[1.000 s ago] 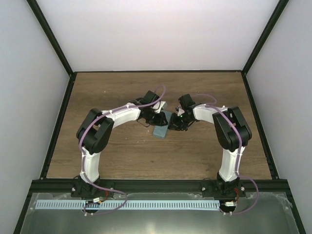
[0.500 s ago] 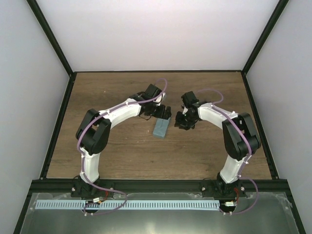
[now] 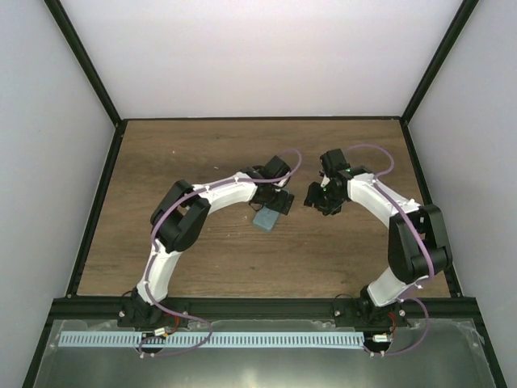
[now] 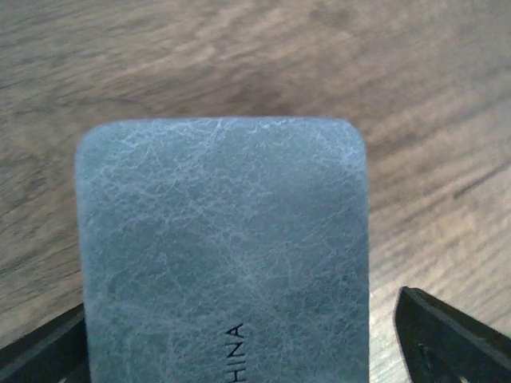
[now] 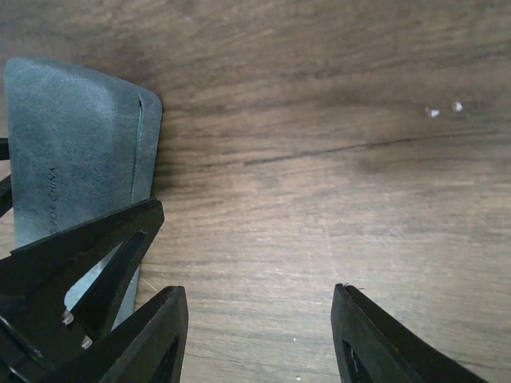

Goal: Organize the sunglasses
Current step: Move the sunglasses case at the center of the board.

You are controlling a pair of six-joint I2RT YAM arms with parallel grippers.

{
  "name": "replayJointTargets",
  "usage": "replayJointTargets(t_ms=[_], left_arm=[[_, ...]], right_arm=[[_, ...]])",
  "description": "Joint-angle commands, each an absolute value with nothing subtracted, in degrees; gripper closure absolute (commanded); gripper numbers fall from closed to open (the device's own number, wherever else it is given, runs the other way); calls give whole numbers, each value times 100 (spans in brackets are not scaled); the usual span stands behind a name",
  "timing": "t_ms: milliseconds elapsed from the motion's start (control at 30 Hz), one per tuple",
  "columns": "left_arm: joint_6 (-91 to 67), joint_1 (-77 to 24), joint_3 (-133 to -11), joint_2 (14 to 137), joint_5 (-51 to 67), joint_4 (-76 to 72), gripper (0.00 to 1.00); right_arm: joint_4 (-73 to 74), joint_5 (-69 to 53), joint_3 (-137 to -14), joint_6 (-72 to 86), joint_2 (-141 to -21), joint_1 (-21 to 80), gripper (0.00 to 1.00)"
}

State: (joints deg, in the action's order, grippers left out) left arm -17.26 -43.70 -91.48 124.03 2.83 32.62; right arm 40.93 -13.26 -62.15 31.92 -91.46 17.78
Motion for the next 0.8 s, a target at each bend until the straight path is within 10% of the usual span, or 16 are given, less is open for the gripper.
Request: replayJointTargets(t_ms=[0, 333, 467, 567, 767], left_arm=[[-1701, -4572, -9275, 12536, -264, 3701, 14], [-2080, -4327, -7484, 11038, -851, 3399, 32], [-2118, -4246, -7204, 10697, -1053, 3389, 17], [-2179, -4256, -7291, 10497, -1088, 3386, 1], [-2384, -4257, -7352, 9793, -1522, 3341, 0]], right_arm=[[4216, -1301, -6035, 3017, -8844, 1720, 49], [3704, -1655, -5363, 3003, -8433, 1722, 35], [3433, -1608, -5302, 3066, -8212, 1716, 1], [3373, -1057, -5451, 3033, -7926, 1717, 0], [3292, -942, -6042, 2764, -7946, 1720, 0]])
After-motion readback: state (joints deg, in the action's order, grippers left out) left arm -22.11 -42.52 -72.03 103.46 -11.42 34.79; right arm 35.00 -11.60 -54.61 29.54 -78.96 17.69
